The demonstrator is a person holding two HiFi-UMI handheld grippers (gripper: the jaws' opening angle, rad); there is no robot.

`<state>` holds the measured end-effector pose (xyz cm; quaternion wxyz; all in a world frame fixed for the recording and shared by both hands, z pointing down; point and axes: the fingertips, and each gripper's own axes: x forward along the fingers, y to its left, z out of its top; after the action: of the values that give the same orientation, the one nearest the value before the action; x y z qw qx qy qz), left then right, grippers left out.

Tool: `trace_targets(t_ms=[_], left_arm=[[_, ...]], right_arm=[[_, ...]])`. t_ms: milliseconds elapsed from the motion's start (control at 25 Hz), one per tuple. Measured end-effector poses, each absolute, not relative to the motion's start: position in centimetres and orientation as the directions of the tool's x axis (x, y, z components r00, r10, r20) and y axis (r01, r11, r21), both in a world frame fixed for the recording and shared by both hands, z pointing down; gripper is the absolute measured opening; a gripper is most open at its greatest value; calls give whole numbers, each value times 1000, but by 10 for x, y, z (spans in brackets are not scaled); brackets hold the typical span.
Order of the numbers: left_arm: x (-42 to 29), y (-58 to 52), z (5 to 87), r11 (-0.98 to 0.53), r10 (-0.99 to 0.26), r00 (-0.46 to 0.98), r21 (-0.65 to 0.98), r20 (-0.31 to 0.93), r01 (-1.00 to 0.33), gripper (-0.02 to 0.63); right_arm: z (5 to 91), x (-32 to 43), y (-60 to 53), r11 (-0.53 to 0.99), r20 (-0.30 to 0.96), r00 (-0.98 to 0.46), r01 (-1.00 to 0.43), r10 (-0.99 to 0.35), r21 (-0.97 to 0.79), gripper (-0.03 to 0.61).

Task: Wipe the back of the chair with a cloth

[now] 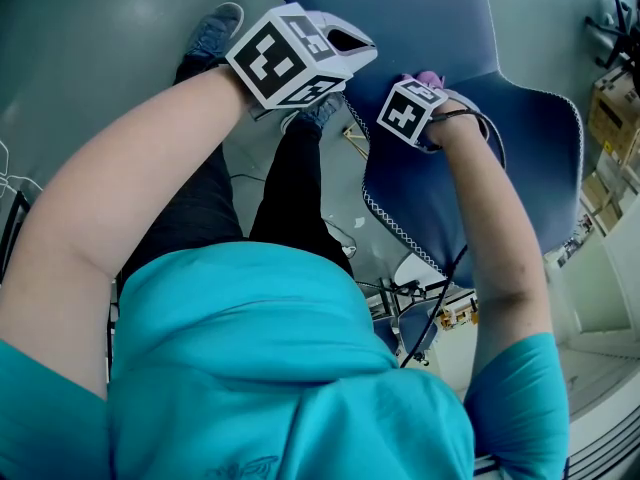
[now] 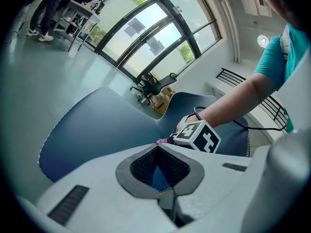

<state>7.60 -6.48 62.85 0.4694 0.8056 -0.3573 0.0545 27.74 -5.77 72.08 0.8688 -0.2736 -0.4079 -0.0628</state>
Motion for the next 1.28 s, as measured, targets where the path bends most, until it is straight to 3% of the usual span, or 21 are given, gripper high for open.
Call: trace_targets(t_ms=[1280], left_arm=[[61, -58, 624, -292, -543, 732, 725, 412, -624, -5]], right_arm=[[723, 256, 53, 768, 692, 677, 295, 251, -568, 58]])
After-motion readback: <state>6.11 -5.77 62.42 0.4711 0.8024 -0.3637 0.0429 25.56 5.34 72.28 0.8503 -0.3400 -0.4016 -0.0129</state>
